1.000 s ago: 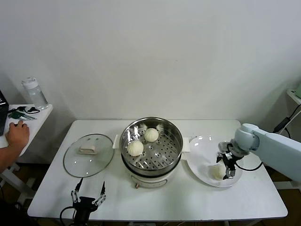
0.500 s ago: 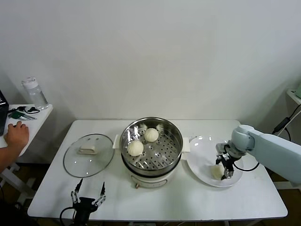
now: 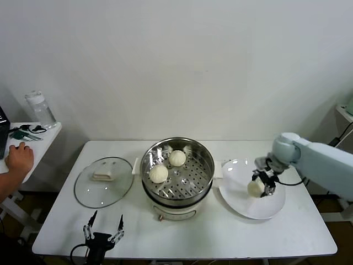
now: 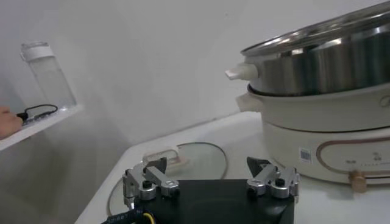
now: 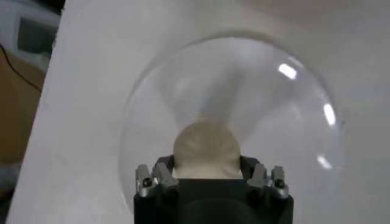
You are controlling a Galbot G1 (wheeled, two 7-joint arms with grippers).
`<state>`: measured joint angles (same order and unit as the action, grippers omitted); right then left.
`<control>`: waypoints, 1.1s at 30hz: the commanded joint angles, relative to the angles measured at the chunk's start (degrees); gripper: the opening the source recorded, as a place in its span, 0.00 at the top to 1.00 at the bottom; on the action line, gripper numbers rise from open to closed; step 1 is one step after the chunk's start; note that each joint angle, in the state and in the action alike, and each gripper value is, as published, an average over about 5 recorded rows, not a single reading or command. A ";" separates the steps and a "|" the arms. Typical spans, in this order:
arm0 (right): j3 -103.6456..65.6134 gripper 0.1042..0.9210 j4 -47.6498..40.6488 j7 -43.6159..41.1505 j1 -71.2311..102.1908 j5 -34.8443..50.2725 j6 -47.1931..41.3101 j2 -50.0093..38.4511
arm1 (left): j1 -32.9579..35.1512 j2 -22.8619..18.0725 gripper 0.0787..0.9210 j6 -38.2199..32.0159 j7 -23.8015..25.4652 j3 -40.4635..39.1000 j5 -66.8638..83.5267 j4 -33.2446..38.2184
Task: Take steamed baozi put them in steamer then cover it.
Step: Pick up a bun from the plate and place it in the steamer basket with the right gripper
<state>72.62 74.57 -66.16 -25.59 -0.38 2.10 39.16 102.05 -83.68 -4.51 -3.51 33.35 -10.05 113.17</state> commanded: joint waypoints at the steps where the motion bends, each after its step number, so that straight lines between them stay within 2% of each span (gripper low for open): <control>1: 13.51 0.27 0.91 -1.84 -25.72 -0.08 18.42 6.33 | 0.03 0.14 0.12 0.22 0.06 -0.12 -0.14 0.16; 7: 11.54 0.27 3.83 -2.05 -29.96 -1.04 23.78 14.33 | -0.26 -0.23 0.12 0.56 0.10 -0.86 -0.78 0.06; 20: 1.59 0.27 8.76 -2.39 -14.83 -7.05 22.08 30.76 | 0.71 -0.37 0.12 0.18 0.07 -1.81 -1.36 0.67; 33: 3.45 0.27 9.86 -2.39 -5.59 -10.75 22.16 35.56 | 0.87 0.59 0.12 0.10 0.09 -1.29 -0.12 1.10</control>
<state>76.09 83.67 -68.43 -35.79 -9.03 23.35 69.87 102.83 -83.16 -4.36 -3.45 32.08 -10.40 114.22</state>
